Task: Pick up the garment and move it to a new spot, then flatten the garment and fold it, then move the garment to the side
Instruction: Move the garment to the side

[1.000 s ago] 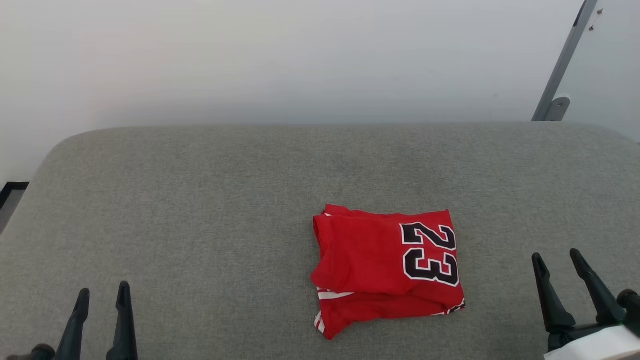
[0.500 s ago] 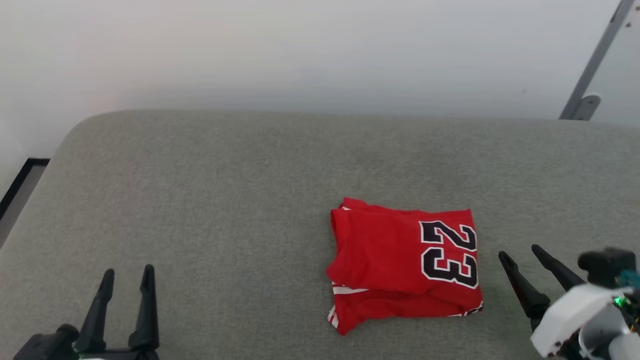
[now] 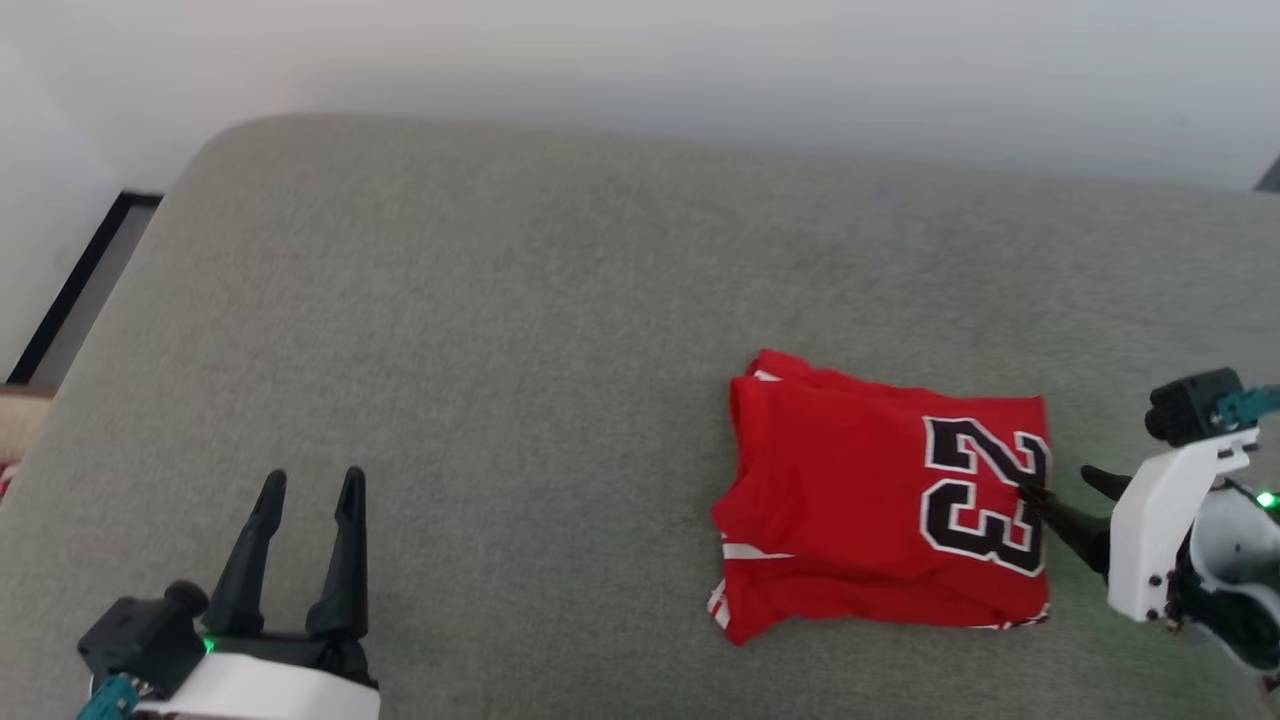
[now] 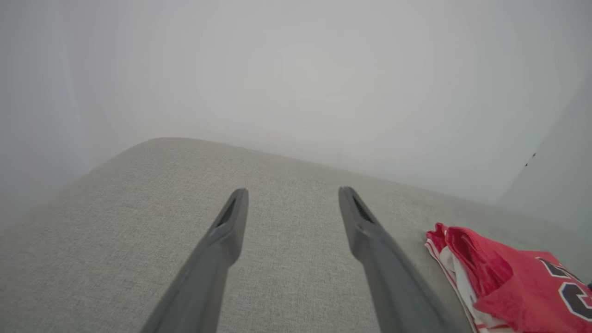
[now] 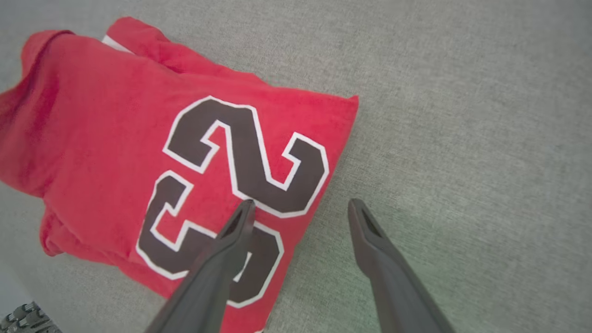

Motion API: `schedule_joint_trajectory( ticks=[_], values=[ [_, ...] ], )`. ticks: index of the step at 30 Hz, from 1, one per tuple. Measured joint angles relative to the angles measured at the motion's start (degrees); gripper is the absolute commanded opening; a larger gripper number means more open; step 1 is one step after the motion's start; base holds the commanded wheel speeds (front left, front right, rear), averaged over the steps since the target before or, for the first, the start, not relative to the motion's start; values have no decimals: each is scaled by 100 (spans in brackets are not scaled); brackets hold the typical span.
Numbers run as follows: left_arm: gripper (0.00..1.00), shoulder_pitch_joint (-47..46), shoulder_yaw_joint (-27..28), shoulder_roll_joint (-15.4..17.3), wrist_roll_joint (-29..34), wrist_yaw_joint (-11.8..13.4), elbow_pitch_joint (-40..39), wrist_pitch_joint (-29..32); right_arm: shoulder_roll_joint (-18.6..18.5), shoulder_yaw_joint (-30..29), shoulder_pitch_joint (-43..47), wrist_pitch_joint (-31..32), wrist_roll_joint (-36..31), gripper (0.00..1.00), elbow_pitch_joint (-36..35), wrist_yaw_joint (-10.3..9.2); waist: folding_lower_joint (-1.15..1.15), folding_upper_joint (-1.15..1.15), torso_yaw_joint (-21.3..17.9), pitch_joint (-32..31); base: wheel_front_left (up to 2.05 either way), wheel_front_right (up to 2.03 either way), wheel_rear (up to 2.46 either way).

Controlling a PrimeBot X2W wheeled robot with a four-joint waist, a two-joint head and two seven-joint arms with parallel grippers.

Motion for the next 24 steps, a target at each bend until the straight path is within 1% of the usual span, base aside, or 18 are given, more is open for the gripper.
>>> schedule_joint_trajectory(
  ticks=[6, 10, 15, 16, 17, 21, 24],
  values=[
    [100, -228, -110, -31, -49, 0, 57, 0, -46, 32, -287, 1055, 171, 100, 246, 0, 0, 0, 228, 296, 0, 0, 0],
    [100, -331, -134, -64, -94, 0, 89, 0, 38, 86, -458, 1766, 254, 100, 385, 0, 0, 0, 342, 449, 0, 0, 0],
    [100, -422, -177, -94, -105, 0, 134, 0, 207, 73, -717, 2431, 192, 100, 626, -1, 0, 0, 397, 567, 0, 0, 0],
    [100, -452, -186, -98, -120, 0, 144, 0, 242, 69, -753, 2516, 193, 26, 649, -2, 0, 0, 404, 580, 0, 0, 0],
    [100, -471, -197, -99, -126, 0, 155, 0, 263, 64, -773, 2571, 197, 0, 650, -5, 0, 0, 410, 587, 0, 0, 0],
    [100, -522, -185, -97, -148, 0, 170, 0, 450, -30, -783, 2552, 255, 0, 573, -8, 0, 0, 374, 600, 0, 0, 0],
    [100, -538, -64, -80, -159, 0, 170, 0, 459, -91, -786, 2548, 257, 0, 400, -1, 0, 0, 277, 597, 0, 0, 0]
  ],
)
